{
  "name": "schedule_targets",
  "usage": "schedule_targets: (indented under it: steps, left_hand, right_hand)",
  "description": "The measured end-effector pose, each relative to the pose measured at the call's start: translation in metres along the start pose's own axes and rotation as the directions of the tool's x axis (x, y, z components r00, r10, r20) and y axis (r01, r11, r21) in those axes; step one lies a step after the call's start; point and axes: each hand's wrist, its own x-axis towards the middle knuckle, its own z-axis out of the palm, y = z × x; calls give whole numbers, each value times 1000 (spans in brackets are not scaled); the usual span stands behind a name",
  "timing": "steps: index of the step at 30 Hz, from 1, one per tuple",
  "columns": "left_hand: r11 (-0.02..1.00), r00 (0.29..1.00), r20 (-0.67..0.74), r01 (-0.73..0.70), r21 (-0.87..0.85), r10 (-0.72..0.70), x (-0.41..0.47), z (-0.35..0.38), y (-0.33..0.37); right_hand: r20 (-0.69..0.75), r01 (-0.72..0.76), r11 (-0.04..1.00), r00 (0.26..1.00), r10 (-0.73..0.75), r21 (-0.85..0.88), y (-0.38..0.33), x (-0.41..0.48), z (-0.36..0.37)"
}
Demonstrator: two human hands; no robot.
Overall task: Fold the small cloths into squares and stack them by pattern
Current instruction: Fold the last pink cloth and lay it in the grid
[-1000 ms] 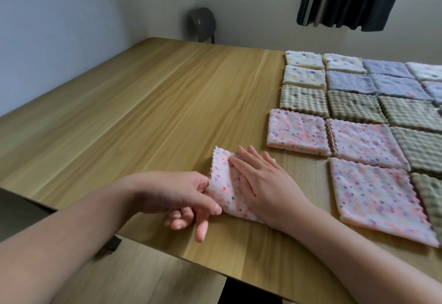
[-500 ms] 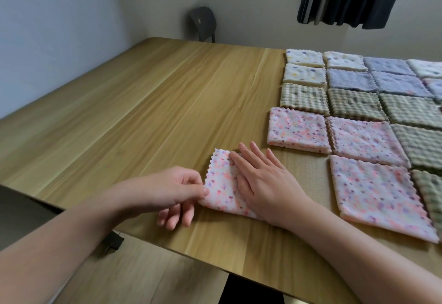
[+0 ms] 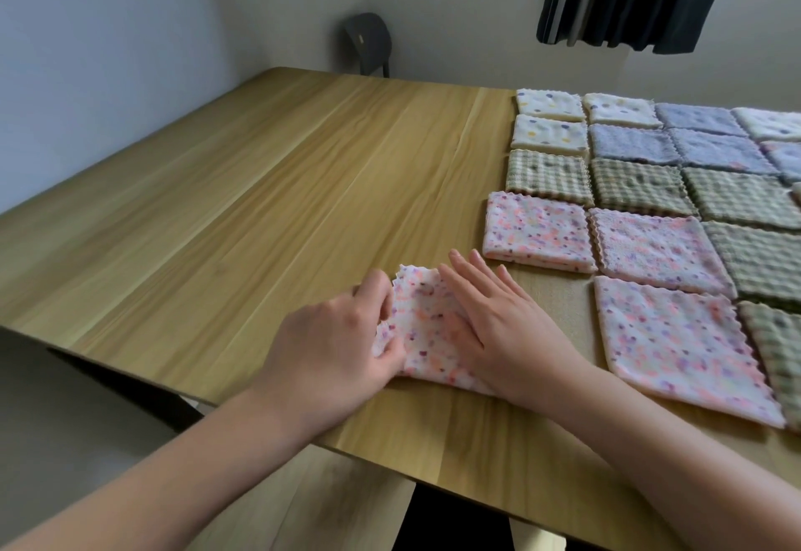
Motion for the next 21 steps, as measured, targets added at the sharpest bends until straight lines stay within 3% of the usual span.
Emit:
schedule_targets:
  steps: [3, 5, 8, 10, 14, 16, 21]
  left_hand:
    - [999, 998, 45, 34, 33, -35, -3, 10, -2]
    - [998, 1000, -20, -7, 60, 8, -1, 9, -1]
    - [993, 986, -123, -114, -35, 109, 12, 16, 14]
    - [990, 991, -45, -128, -63, 125, 21, 25, 32]
    - [997, 936, 344, -72, -19, 74, 37, 52, 62]
    - [990, 916, 388, -129, 49, 100, 43, 62, 73]
    - [984, 896, 419, -175, 31, 146, 61, 72, 101]
  right_hand:
    - [41, 33, 999, 999, -31, -42, 1, -9, 0]
    - [-7, 35, 995, 999, -36, -98, 7, -12, -1]
    - [-135, 30, 982, 989, -55, -186, 20, -16, -5]
    - [-202, 3, 990, 979, -32, -143, 31, -22, -8]
    - [-281, -72, 994, 959, 46, -84, 60, -41, -24]
    - [-258, -148, 986, 958, 123, -80, 77, -51, -32]
    - [-85, -382, 918, 923, 374, -104, 109, -73, -38]
